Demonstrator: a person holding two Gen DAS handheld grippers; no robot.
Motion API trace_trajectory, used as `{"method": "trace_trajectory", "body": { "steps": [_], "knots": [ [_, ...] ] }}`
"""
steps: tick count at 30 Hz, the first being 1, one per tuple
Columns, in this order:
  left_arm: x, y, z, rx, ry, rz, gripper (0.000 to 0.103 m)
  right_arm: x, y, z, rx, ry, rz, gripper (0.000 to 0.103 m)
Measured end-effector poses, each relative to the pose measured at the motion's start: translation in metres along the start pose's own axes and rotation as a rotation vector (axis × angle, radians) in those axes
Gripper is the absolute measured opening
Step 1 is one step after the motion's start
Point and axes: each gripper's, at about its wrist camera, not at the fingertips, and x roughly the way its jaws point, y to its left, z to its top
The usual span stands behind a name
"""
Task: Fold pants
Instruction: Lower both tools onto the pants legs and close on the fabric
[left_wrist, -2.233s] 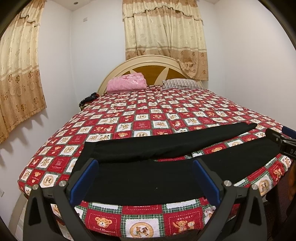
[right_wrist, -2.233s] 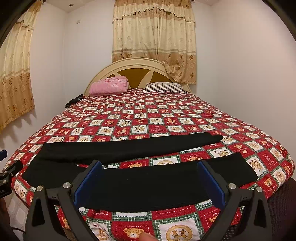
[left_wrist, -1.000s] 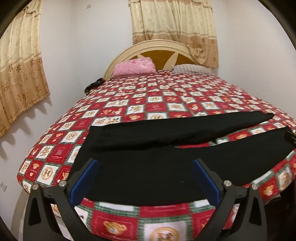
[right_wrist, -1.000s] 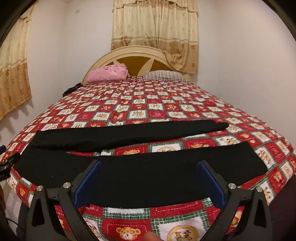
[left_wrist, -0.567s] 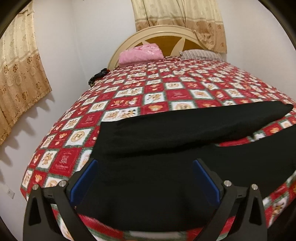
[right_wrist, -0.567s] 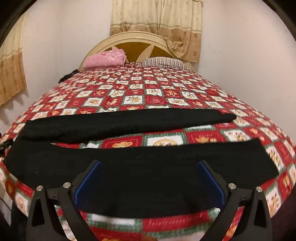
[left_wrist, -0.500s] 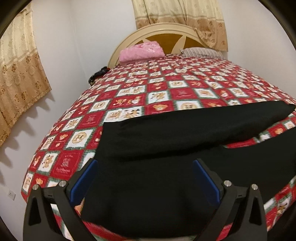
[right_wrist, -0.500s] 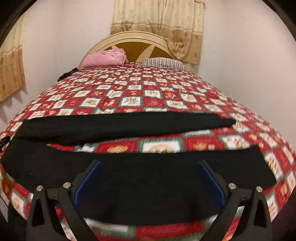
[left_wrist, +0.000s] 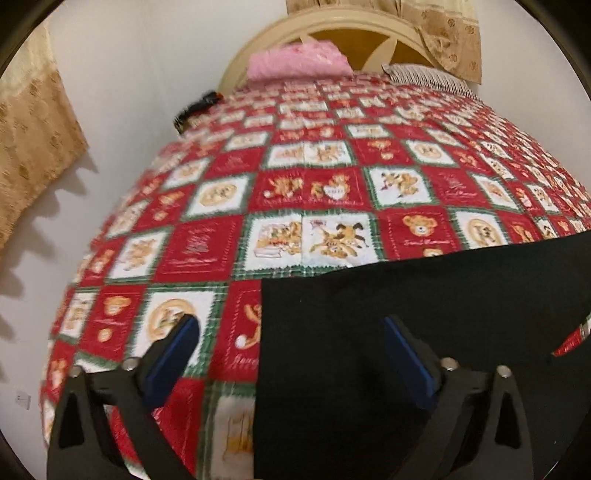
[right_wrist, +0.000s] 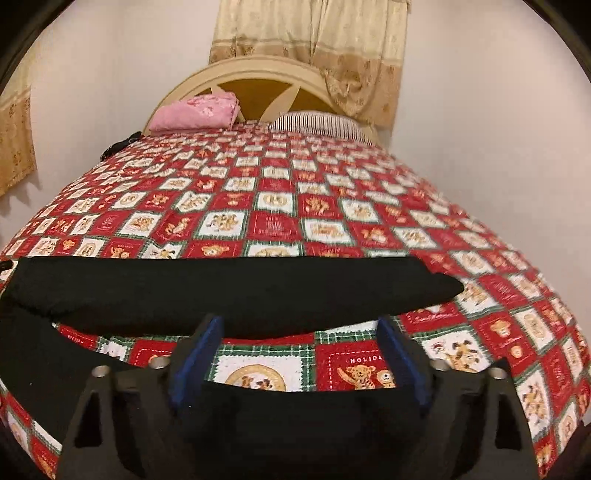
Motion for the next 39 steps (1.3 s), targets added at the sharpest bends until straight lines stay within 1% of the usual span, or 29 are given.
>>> {"method": "trace_trajectory", "body": {
  "steps": [1, 3, 4, 5, 6, 8, 10, 12, 17, 20, 22, 23, 24, 26, 29, 30, 32, 34, 36, 39],
  "knots": [
    [0.009, 0.004, 0.002, -0.017, 0.017, -0.025, 0.09, 0.005, -0.004, 0.0, 0.01, 0.014, 0.003, 0.075],
    [0.021, 0.008, 0.005, -0.044, 0.047, -0.07, 0.078, 0.009, -0.009, 0.001, 0.014, 0.02, -0.003, 0.075],
    [0.029, 0.011, 0.007, -0.067, 0.061, -0.097, 0.076, 0.012, -0.011, 0.001, 0.011, 0.022, -0.008, 0.075],
    [0.034, 0.013, 0.008, -0.076, 0.07, -0.111, 0.072, 0.015, -0.014, 0.003, 0.008, 0.025, -0.015, 0.074],
    [0.041, 0.014, 0.009, -0.082, 0.081, -0.127, 0.069, 0.017, -0.017, 0.005, 0.008, 0.028, -0.017, 0.071],
    [0.051, 0.016, 0.011, -0.084, 0.091, -0.134, 0.069, 0.022, -0.024, 0.01, 0.018, 0.038, -0.016, 0.068],
    [0.059, 0.016, 0.01, -0.086, 0.103, -0.144, 0.069, 0.028, -0.034, 0.017, 0.034, 0.043, -0.018, 0.068],
    [0.06, 0.016, 0.009, -0.076, 0.082, -0.145, 0.069, 0.033, -0.044, 0.024, 0.037, 0.042, -0.036, 0.067],
    [0.062, 0.018, 0.008, -0.06, 0.088, -0.147, 0.072, 0.052, -0.081, 0.049, 0.084, 0.058, -0.074, 0.062],
    [0.062, 0.019, 0.009, -0.049, 0.088, -0.151, 0.072, 0.067, -0.105, 0.064, 0.102, 0.077, -0.103, 0.062],
    [0.06, 0.017, 0.01, -0.028, 0.088, -0.142, 0.07, 0.079, -0.121, 0.073, 0.116, 0.088, -0.121, 0.062],
    [0.06, 0.016, 0.012, -0.021, 0.087, -0.143, 0.063, 0.086, -0.128, 0.076, 0.118, 0.094, -0.12, 0.062],
    [0.059, 0.014, 0.012, -0.011, 0.082, -0.145, 0.053, 0.091, -0.134, 0.079, 0.118, 0.1, -0.121, 0.062],
    [0.056, 0.011, 0.013, 0.009, 0.078, -0.143, 0.051, 0.107, -0.148, 0.084, 0.121, 0.127, -0.132, 0.062],
    [0.057, 0.011, 0.015, 0.01, 0.084, -0.143, 0.05, 0.129, -0.166, 0.086, 0.171, 0.192, -0.052, 0.062],
    [0.058, 0.012, 0.015, 0.007, 0.086, -0.146, 0.052, 0.135, -0.169, 0.087, 0.178, 0.205, -0.042, 0.062],
    [0.06, 0.01, 0.016, 0.007, 0.087, -0.128, 0.058, 0.149, -0.172, 0.088, 0.168, 0.238, -0.036, 0.062],
    [0.061, 0.008, 0.017, 0.014, 0.087, -0.121, 0.06, 0.16, -0.173, 0.088, 0.155, 0.261, -0.037, 0.062],
    [0.063, 0.008, 0.018, 0.008, 0.088, -0.105, 0.068, 0.175, -0.177, 0.085, 0.154, 0.305, -0.019, 0.062],
    [0.064, 0.008, 0.019, 0.015, 0.093, -0.109, 0.068, 0.193, -0.18, 0.081, 0.163, 0.361, 0.022, 0.062]
  ]
}}
